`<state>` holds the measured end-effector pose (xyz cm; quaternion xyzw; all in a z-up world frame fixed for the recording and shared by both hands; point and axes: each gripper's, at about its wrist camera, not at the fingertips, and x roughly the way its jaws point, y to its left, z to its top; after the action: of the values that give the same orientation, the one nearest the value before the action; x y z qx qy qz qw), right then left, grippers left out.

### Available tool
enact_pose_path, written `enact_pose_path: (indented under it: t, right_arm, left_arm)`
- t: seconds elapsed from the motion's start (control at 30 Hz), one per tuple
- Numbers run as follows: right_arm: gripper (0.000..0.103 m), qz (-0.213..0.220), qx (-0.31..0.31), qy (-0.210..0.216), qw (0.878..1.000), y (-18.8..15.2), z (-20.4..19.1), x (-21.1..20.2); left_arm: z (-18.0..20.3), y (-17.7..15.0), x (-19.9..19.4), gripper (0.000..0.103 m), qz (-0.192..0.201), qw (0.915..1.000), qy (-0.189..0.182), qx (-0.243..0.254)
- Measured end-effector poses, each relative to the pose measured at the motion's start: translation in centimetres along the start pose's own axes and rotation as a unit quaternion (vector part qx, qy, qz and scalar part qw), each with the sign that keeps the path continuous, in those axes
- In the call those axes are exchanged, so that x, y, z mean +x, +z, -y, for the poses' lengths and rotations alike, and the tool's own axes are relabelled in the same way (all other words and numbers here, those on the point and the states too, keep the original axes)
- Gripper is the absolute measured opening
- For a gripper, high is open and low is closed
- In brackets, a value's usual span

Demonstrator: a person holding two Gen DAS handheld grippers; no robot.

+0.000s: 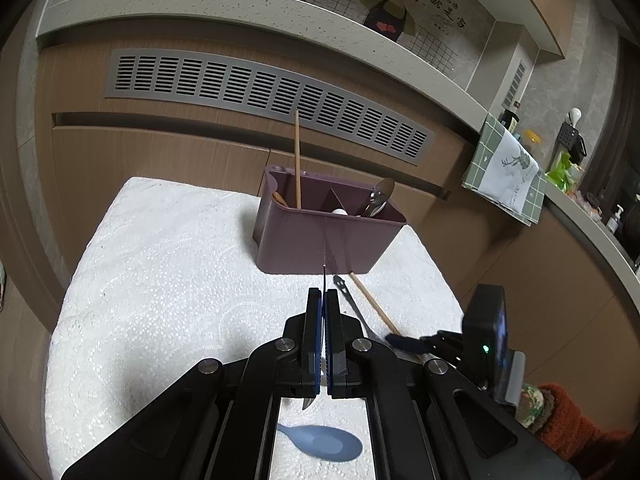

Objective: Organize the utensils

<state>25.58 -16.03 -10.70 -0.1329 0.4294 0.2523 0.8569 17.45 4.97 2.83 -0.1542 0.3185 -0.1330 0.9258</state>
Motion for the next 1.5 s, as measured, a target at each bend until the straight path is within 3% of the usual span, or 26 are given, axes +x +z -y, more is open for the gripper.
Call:
enact_pose_path:
  t: [0.03,0.1,0.17,0.37,0.6,0.63,0.67,0.77,0.9,1.07,1.13,1.23,1.33,1.43,1.5]
  right_arm:
    - [0.037,-0.002,0.003,-0.004,1.0,0.4,-0.1,0.3]
    - [0.026,-0.003,0.005,-0.016,1.0,0.7,-0.1,0.2]
    - [0.026,0.009,-0.005,-0.043,0.999,0.9,-0.4,-0.4]
    - [0.025,0.105,-0.006,-0.072,0.992,2.6,0.1,-6.6]
    - [0.021,0.157,0.008,-0.066,0.985,4.9,0.8,-10.9]
    - [0.007,0.163,0.012,-0.063,0.985,5.3,1.0,-11.3]
    - [0.005,0.167,0.015,-0.061,0.984,5.6,1.1,-11.7]
    - [0.005,0.198,0.021,-0.053,0.979,6.9,1.4,-14.1]
    - [0.004,0.218,0.026,-0.032,0.975,9.0,2.3,-16.4]
    - [0.01,0.148,0.009,-0.003,0.989,8.5,2.9,-14.3]
    - [0.022,0.109,0.033,0.021,0.993,6.6,3.4,-12.5]
    - [0.023,0.047,0.071,0.039,0.996,2.3,3.8,-10.0]
    - [0.024,-0.01,0.102,0.072,0.992,-2.0,3.3,-8.8]
    - [0.024,-0.064,0.149,0.123,0.979,-5.5,2.4,-7.4]
    - [0.024,-0.084,0.174,0.12,0.974,-6.7,1.9,-6.4]
  left_arm:
    - [0.0,0.0,0.0,0.001,0.0,1.0,0.0,0.0]
    - [0.0,-0.1,-0.1,0.001,-0.001,1.0,-0.003,0.0]
    - [0.2,0.0,-0.2,0.001,0.001,1.0,-0.005,0.003]
    - [0.6,0.1,-0.7,0.001,0.009,0.9999,-0.006,0.004]
    - [1.3,0.7,-1.0,0.001,0.016,0.9998,-0.009,0.011]
    - [1.5,0.9,-1.0,0.001,0.017,0.9997,-0.012,0.012]
    - [1.7,1.5,-1.2,0.001,0.021,0.9995,-0.017,0.013]
    - [3.1,4.2,-2.5,0.001,0.049,0.9977,-0.034,0.033]
    - [4.7,6.9,-3.8,0.001,0.089,0.9935,-0.028,0.065]
    - [4.3,6.5,-2.8,0.001,0.081,0.9944,-0.019,0.066]
    - [3.5,5.8,-2.3,0.001,0.069,0.9957,-0.019,0.058]
    - [2.4,4.8,-1.4,0.001,0.054,0.9973,-0.018,0.046]
    - [1.4,3.6,-0.8,0.001,0.041,0.9985,-0.017,0.034]
    - [0.6,2.8,0.0,0.001,0.029,0.9991,-0.02,0.023]
    - [0.2,2.4,0.3,0.001,0.023,0.9994,-0.02,0.017]
